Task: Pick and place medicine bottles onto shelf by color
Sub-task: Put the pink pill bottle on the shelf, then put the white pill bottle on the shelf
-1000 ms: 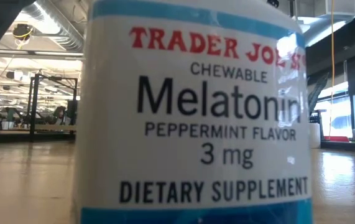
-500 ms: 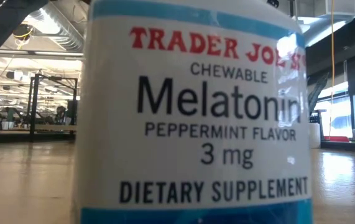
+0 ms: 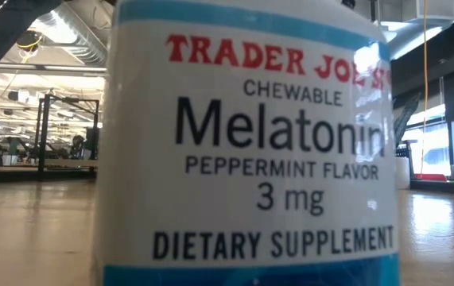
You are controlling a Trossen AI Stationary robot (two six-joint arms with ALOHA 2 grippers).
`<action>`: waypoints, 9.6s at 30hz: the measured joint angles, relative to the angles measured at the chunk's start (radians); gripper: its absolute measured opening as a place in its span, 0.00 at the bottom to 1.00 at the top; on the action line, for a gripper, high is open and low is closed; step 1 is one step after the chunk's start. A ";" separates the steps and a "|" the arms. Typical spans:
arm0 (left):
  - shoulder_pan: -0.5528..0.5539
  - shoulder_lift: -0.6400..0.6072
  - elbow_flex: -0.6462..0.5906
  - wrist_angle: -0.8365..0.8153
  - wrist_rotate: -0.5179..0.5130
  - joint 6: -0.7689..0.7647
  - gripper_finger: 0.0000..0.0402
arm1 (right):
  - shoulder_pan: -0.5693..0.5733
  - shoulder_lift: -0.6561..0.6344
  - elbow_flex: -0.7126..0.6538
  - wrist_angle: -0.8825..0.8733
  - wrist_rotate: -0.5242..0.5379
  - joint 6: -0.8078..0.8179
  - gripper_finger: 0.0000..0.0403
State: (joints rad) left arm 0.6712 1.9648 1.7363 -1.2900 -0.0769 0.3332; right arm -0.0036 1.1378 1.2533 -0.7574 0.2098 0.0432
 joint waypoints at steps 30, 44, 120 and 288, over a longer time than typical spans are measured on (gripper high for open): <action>0.000 0.000 0.000 0.000 0.000 -0.010 0.41 | -0.031 0.001 0.000 -0.078 0.181 0.290 0.54; -0.001 -0.001 0.000 0.000 0.000 -0.008 0.41 | -0.032 0.001 0.000 -0.064 0.179 0.293 0.54; -0.161 -0.075 0.170 -0.193 -0.064 -0.070 0.67 | -0.032 0.001 0.000 -0.063 0.179 0.289 0.54; -1.877 -0.449 -0.867 0.767 0.087 -1.584 0.67 | -0.028 0.008 0.000 0.095 -0.672 -0.153 0.54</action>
State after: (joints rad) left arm -1.2057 1.5154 0.8696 -0.5229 0.0105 -1.2504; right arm -0.0315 1.1454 1.2530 -0.6628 -0.4625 -0.1097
